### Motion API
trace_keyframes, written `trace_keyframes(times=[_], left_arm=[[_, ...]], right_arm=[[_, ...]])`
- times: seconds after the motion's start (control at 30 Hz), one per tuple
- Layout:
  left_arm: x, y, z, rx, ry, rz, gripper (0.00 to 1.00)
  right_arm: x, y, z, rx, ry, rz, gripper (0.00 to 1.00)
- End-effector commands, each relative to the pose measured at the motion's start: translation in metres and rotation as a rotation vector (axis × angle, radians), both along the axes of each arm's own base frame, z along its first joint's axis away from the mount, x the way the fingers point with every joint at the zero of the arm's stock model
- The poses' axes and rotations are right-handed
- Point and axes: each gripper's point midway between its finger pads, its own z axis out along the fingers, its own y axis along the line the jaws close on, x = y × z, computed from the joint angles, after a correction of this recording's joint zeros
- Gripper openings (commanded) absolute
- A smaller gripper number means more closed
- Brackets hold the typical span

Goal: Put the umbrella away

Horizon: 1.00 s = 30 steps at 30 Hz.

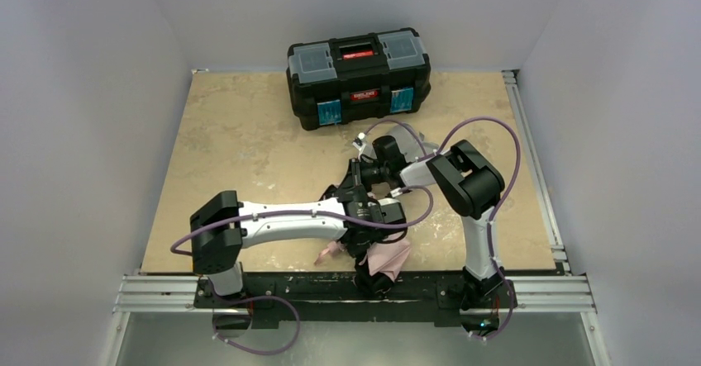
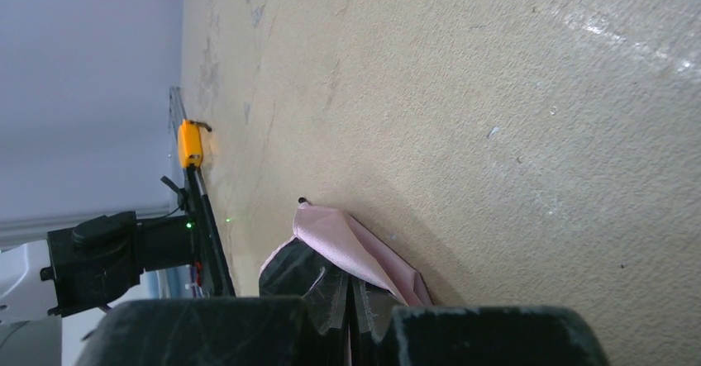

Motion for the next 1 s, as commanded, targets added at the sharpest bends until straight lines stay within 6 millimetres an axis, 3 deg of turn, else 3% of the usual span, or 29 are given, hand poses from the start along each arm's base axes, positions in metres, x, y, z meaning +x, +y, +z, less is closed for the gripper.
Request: trace_keyframes(times=[0.0,0.13,0.27,0.5,0.6,0.7,0.9,0.97], left_arm=[[0.027,0.006,-0.005,-0.032,-0.038,0.025,1.00],[0.048,0.009,-0.020,-0.094,-0.006,0.062,1.00],[0.057,-0.001,-0.041,-0.176,0.054,0.063,1.00],[0.044,-0.012,-0.105,-0.211,0.219,0.096,1.00],[0.036,-0.012,-0.119,-0.228,0.252,0.114,0.99],[0.033,-0.008,-0.127,-0.233,0.256,0.129,0.81],[0.035,0.001,-0.130,-0.179,0.235,0.167,0.01],[0.036,0.002,-0.122,-0.177,0.224,0.169,0.04]], right_arm=[[-0.005,-0.004,-0.002,-0.035,0.001,0.009,0.00],[-0.005,-0.004,-0.002,-0.034,0.004,0.011,0.00],[-0.005,-0.004,-0.004,-0.036,0.010,0.012,0.00],[-0.007,-0.005,-0.008,-0.042,0.019,0.014,0.00],[-0.008,-0.007,-0.010,-0.047,0.022,0.013,0.00],[-0.007,-0.008,-0.011,-0.048,0.024,0.009,0.00],[-0.003,-0.005,-0.008,-0.047,0.022,0.011,0.00],[0.000,-0.005,-0.004,-0.045,0.013,0.010,0.00]])
